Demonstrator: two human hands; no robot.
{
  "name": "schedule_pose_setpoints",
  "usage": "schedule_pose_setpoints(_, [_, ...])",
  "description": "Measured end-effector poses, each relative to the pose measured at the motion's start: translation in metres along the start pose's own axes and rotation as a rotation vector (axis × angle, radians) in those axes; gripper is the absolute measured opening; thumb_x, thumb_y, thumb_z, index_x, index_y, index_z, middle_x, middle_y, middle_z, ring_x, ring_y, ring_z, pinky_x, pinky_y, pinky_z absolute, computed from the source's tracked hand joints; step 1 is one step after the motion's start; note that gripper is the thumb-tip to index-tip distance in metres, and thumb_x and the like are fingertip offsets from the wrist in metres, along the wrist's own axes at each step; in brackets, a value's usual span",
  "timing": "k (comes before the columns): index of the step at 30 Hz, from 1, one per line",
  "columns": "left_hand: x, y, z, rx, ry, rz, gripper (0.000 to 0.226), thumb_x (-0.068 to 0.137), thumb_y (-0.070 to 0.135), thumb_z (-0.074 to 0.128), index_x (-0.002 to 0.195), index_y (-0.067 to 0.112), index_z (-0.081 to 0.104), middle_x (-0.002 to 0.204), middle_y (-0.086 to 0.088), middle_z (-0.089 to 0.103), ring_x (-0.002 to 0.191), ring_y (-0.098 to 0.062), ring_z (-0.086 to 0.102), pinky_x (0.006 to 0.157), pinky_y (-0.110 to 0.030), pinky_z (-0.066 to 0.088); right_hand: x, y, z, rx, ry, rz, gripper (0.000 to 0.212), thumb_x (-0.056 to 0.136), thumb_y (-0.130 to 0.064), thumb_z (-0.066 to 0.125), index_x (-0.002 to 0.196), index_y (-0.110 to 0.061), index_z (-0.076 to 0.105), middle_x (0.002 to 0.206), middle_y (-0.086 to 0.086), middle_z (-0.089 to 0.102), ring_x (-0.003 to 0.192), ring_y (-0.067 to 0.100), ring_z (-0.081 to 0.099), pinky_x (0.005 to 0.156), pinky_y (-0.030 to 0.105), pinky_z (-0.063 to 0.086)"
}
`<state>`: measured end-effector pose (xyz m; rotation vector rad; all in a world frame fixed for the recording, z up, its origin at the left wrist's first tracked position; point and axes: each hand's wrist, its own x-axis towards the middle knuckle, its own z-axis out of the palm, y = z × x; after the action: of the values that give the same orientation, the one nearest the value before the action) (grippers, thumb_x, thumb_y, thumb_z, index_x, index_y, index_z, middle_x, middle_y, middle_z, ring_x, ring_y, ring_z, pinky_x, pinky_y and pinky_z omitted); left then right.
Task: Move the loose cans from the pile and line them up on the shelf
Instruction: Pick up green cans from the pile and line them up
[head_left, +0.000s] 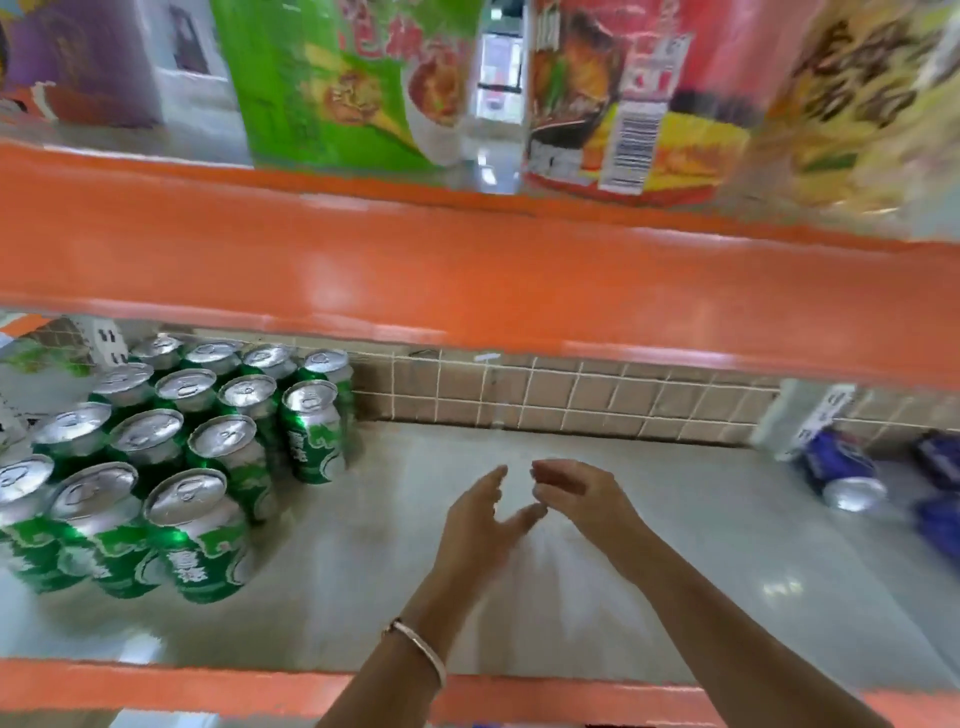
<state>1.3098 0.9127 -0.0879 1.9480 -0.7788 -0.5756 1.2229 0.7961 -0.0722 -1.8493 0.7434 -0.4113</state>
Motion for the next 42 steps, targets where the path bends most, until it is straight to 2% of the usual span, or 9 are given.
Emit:
schedule_pose_setpoints(4, [-0.001, 0.047, 0.063, -0.094, -0.134, 0.054, 0.075, 0.078, 0.042, 0.071, 0.142, 0.02, 0.039, 0.144, 0.0, 0.045, 0.125, -0.012, 0.049, 0.07, -0.006, 0.042, -0.044, 0.028, -0.087, 0.047, 0.119, 0.062, 0.018, 0.083, -0.02, 0.072, 0.1, -0.02, 0.07, 0.11, 0.008, 0.069, 0.107, 0.021, 0.063, 0.095, 0.032, 0.049])
schedule_pose_setpoints(12, [-0.051, 0.157, 0.214, -0.211, -0.372, 0.15, 0.085, 0.073, 0.041, 0.076, 0.144, 0.02, 0.034, 0.147, 0.002, 0.039, 0.129, -0.017, 0.045, 0.102, -0.037, 0.045, -0.15, 0.087, -0.25, 0.213, 0.357, 0.139, 0.057, 0.083, -0.023, 0.069, 0.136, -0.019, 0.047, 0.132, -0.006, 0.051, 0.122, 0.011, 0.049, 0.097, 0.027, 0.039])
schedule_pose_setpoints(17, [-0.096, 0.206, 0.307, -0.219, -0.524, 0.196, 0.109, 0.046, 0.073, 0.072, 0.137, 0.022, 0.041, 0.134, 0.01, 0.046, 0.116, -0.012, 0.051, 0.1, -0.033, 0.045, -0.218, 0.13, -0.334, 0.309, 0.523, 0.15, 0.06, 0.081, -0.019, 0.071, 0.136, -0.019, 0.046, 0.131, -0.003, 0.053, 0.121, 0.014, 0.051, 0.1, 0.03, 0.041])
schedule_pose_setpoints(23, [-0.143, 0.257, 0.404, -0.25, -0.64, 0.189, 0.093, 0.067, 0.047, 0.079, 0.143, 0.018, 0.033, 0.139, 0.0, 0.041, 0.115, -0.016, 0.051, 0.096, -0.03, 0.045, -0.286, 0.165, -0.408, 0.367, 0.723, 0.147, 0.062, 0.082, -0.02, 0.07, 0.138, -0.019, 0.044, 0.133, -0.001, 0.051, 0.124, 0.016, 0.051, 0.097, 0.029, 0.041])
schedule_pose_setpoints(26, [-0.156, 0.275, 0.453, -0.275, -0.695, 0.181, 0.08, 0.077, 0.032, 0.075, 0.142, 0.014, 0.032, 0.137, -0.001, 0.045, 0.105, -0.011, 0.051, 0.089, -0.026, 0.047, -0.31, 0.183, -0.441, 0.403, 0.794, 0.144, 0.049, 0.087, -0.013, 0.064, 0.134, -0.015, 0.048, 0.12, -0.001, 0.061, 0.108, 0.008, 0.06, 0.094, 0.024, 0.046])
schedule_pose_setpoints(29, [-0.168, 0.297, 0.492, -0.291, -0.739, 0.198, 0.069, 0.078, 0.031, 0.075, 0.134, 0.016, 0.039, 0.096, 0.017, 0.052, 0.089, -0.005, 0.053, 0.071, -0.014, 0.043, -0.331, 0.198, -0.47, 0.425, 0.849, 0.138, 0.024, 0.09, -0.007, 0.059, 0.099, -0.03, 0.057, 0.092, -0.019, 0.065, 0.076, -0.014, 0.063, 0.068, 0.007, 0.047])
schedule_pose_setpoints(35, [-0.156, 0.338, 0.576, -0.271, -0.858, 0.221, 0.089, 0.065, 0.051, 0.076, 0.139, 0.023, 0.035, 0.14, 0.0, 0.042, 0.118, -0.017, 0.052, 0.093, -0.033, 0.047, -0.34, 0.226, -0.539, 0.436, 0.983, 0.202, 0.045, 0.087, -0.029, 0.065, 0.13, -0.024, 0.053, 0.124, -0.009, 0.059, 0.114, 0.01, 0.057, 0.097, 0.029, 0.044])
schedule_pose_setpoints(39, [-0.13, 0.375, 0.639, -0.3, -0.879, 0.205, 0.083, 0.073, 0.05, 0.073, 0.141, 0.026, 0.031, 0.127, 0.006, 0.049, 0.102, -0.01, 0.051, 0.066, -0.019, 0.043, -0.321, 0.243, -0.603, 0.462, 1.042, 0.19, 0.03, 0.086, -0.029, 0.067, 0.116, -0.025, 0.062, 0.105, -0.017, 0.066, 0.1, 0.002, 0.062, 0.091, 0.028, 0.048])
schedule_pose_setpoints(42, [-0.109, 0.404, 0.685, -0.328, -0.899, 0.215, 0.081, 0.075, 0.046, 0.073, 0.141, 0.022, 0.033, 0.114, 0.009, 0.056, 0.096, -0.007, 0.056, 0.07, -0.018, 0.043, -0.304, 0.259, -0.649, 0.494, 1.097, 0.189, 0.065, 0.069, -0.05, 0.076, 0.125, -0.02, 0.059, 0.118, -0.004, 0.066, 0.11, 0.013, 0.062, 0.103, 0.039, 0.045])
